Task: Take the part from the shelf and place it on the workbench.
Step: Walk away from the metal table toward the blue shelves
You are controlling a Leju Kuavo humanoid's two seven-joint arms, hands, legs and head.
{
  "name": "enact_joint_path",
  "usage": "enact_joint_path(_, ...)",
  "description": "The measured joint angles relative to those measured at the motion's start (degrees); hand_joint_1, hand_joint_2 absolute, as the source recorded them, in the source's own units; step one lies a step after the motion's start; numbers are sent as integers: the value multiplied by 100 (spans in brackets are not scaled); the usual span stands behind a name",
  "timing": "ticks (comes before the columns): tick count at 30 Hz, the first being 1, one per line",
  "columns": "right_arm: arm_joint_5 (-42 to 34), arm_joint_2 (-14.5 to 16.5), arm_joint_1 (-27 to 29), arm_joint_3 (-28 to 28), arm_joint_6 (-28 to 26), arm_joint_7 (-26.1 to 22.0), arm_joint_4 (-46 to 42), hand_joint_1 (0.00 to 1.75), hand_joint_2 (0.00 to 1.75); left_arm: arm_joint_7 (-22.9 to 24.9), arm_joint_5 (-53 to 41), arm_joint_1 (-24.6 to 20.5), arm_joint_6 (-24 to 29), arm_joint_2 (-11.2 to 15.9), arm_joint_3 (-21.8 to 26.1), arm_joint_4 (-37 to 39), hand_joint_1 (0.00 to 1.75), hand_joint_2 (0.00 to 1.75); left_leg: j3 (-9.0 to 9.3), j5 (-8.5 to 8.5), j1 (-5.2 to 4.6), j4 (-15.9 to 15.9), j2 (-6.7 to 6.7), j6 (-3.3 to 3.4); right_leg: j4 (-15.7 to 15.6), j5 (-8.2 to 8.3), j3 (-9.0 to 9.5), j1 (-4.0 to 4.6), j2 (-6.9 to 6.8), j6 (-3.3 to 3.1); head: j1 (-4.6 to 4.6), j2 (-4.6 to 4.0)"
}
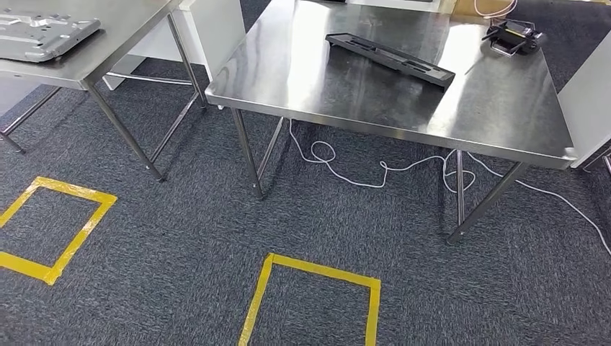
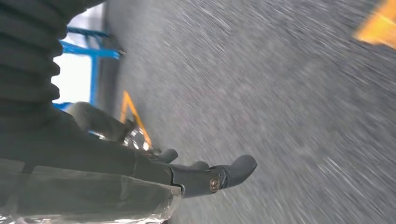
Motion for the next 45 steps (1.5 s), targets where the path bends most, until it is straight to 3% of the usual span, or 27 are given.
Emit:
enact_joint_path(2, -11, 25, 54, -71, 45, 18, 34, 0, 0, 6, -21, -19, 11, 0, -6, -1, 0, 0, 447, 294, -9, -405, -9, 72, 3, 106, -116, 19, 12, 25, -1, 0)
enact_joint_path(4, -34, 60, 71, -135, 86, 40, 58, 0, 0, 14, -50, -50, 13, 7, -12, -8, 0, 0, 1118, 287, -34, -1295, -83, 181, 4, 193, -188, 36, 47, 71, 4, 0)
enact_joint_path(6, -50, 102, 65, -187, 124, 51, 74, 0, 0, 42, -97, -84, 10, 10, -20, -14, 0, 0, 1462, 130, -73, -1839, -123, 243, 5, 275, -233, 39, 79, 150, 5, 0)
enact_joint_path(8, -35, 134, 63, -219, 158, 36, 91, 0, 0, 104, -137, -110, 5, -3, -34, -13, 0, 0, 1451, 151, -84, -1963, -44, 266, 20, 347, -295, 54, 109, 228, 3, 0)
enact_joint_path(9, -18, 146, 66, -227, 169, 35, 100, 0, 0, 135, -155, -120, 3, -13, -43, -13, 0, 0, 1413, 200, -75, -2003, 2, 291, 104, 303, -368, 65, 120, 235, 6, 0)
enact_joint_path(10, -1, 160, 73, -233, 182, 45, 110, 0, 0, 163, -168, -126, 1, -23, -50, -13, 0, 0, 1366, 262, -63, -2037, 52, 317, 293, 184, -476, 72, 126, 221, 23, 0)
enact_joint_path(12, 18, 174, 89, -245, 203, 90, 132, 0, 0, 194, -191, -131, -4, -40, -57, -13, 0, 0, 1252, 362, -67, -2060, 152, 356, 1015, -246, -779, 55, 122, 166, 56, 0)
enact_joint_path(14, 14, 180, 110, -263, 241, 128, 151, 0, 0, 210, -201, -131, -13, -52, -59, -13, 0, 0, 1160, 432, -84, -2054, 259, 353, 1642, -555, -959, 33, 121, 182, 73, 0)
enact_joint_path(15, 1, 181, 117, -276, 267, 141, 156, 0, 0, 214, -208, -132, -18, -58, -62, -13, 0, 0, 1124, 461, -88, -2050, 312, 342, 1721, -600, -923, 26, 117, 219, 74, 0)
enact_joint_path(17, -34, 181, 126, -306, 304, 160, 160, 0, 0, 223, -232, -134, -30, -75, -74, -13, 0, 0, 1079, 500, -85, -2041, 411, 314, 1268, -484, -536, 4, 72, 324, 79, 0)
enact_joint_path(19, -60, 186, 119, -334, 343, 173, 161, 0, 0, 239, -255, -144, -39, -96, -97, -14, 0, 0, 1059, 523, -99, -2006, 516, 275, 404, -304, 58, -20, -146, 408, 84, 1)
enact_joint_path(21, -68, 200, 107, -352, 377, 187, 162, 0, 0, 261, -271, -166, -45, -107, -128, -15, 0, 0, 1064, 532, -130, -1959, 615, 225, -102, -216, 343, -9, -309, 365, 72, 1)
enact_joint_path(23, -71, 211, 114, -369, 390, 197, 167, 0, 0, 279, -285, -196, -51, -118, -153, -16, 0, 0, 1073, 555, -131, -1944, 704, 164, -147, -179, 317, 16, -249, 260, 60, 0)
enact_joint_path(25, -73, 218, 126, -377, 396, 201, 177, 0, 0, 286, -291, -218, -60, -127, -160, -17, 0, 0, 1038, 490, -88, -1871, 596, 81, -152, -121, 294, -27, -149, 160, 56, 1)
enact_joint_path(26, -73, 222, 125, -378, 398, 203, 181, 0, 0, 287, -291, -221, -64, -130, -160, -16, 0, 0, 970, 344, -66, -1706, 444, 42, -158, -84, 281, -47, -96, 104, 52, 1)
enact_joint_path(28, -73, 232, 120, -378, 400, 207, 184, 0, 0, 292, -291, -216, -75, -131, -160, -16, 0, 0, 697, -120, -39, -1032, 124, -13, -155, -13, 229, -47, 19, 24, 43, 0)
enact_joint_path(30, -73, 241, 123, -378, 402, 208, 188, 0, 0, 298, -291, -210, -84, -131, -159, -14, 0, 0, 428, -431, -31, -340, 37, -21, -142, 43, 148, -23, 161, 4, 44, 0)
enact_joint_path(31, -73, 243, 130, -378, 402, 208, 192, 0, 0, 299, -291, -210, -86, -132, -159, -14, 0, 0, 410, -417, -31, -248, 27, -10, -131, 61, 120, -16, 239, 12, 44, 0)
enact_joint_path(32, -73, 245, 137, -378, 405, 209, 196, 0, 0, 300, -291, -210, -89, -133, -159, -13, 0, 0, 498, -295, -30, -380, 13, 9, -121, 73, 101, -12, 319, 22, 44, 0)
enact_joint_path(33, -73, 247, 143, -378, 412, 209, 199, 0, 0, 300, -291, -211, -91, -134, -160, -13, 0, 0, 694, -90, -30, -731, -40, 39, -110, 83, 90, -9, 403, 35, 43, 0)
enact_joint_path(35, -74, 261, 139, -378, 438, 210, 201, 0, 0, 292, -292, -211, -98, -132, -160, -13, 0, 0, 1112, 229, -26, -1520, -283, 117, -89, 109, 66, 3, 554, 76, 49, 0)
enact_joint_path(37, -75, 275, 128, -380, 475, 211, 202, 0, 0, 269, -300, -224, -108, -128, -161, -14, 0, 0, 1272, 296, -38, -1870, -425, 172, -79, 153, -1, 3, 681, 146, 40, 0)
enact_joint_path(39, -76, 279, 137, -387, 497, 215, 202, 0, 0, 249, -307, -242, -112, -139, -163, -16, 0, 0, 1261, 329, -49, -1931, -314, 218, -81, 201, -97, 3, 763, 227, 28, 0)
enact_joint_path(41, -79, 281, 146, -405, 500, 231, 203, 0, 0, 237, -307, -252, -111, -167, -164, -17, 0, 0, 1239, 403, -39, -2002, -163, 287, 128, 81, -260, 24, 555, 240, 44, 0)
enact_joint_path(42, -80, 282, 141, -414, 501, 240, 203, 0, 0, 233, -307, -253, -111, -179, -164, -17, 0, 0, 1223, 434, -34, -2029, -80, 315, 387, -70, -390, 29, 395, 217, 60, 0)
enact_joint_path(43, -82, 285, 134, -420, 502, 248, 203, 0, 0, 232, -307, -252, -111, -186, -164, -17, 0, 0, 1201, 445, -47, -2029, 5, 331, 750, -266, -569, 27, 253, 195, 69, 0)
enact_joint_path(45, -84, 291, 129, -430, 505, 259, 203, 0, 0, 246, -309, -245, -111, -191, -164, -17, 0, 0, 1160, 461, -63, -2027, 187, 342, 1488, -582, -889, 12, 164, 208, 86, 0)
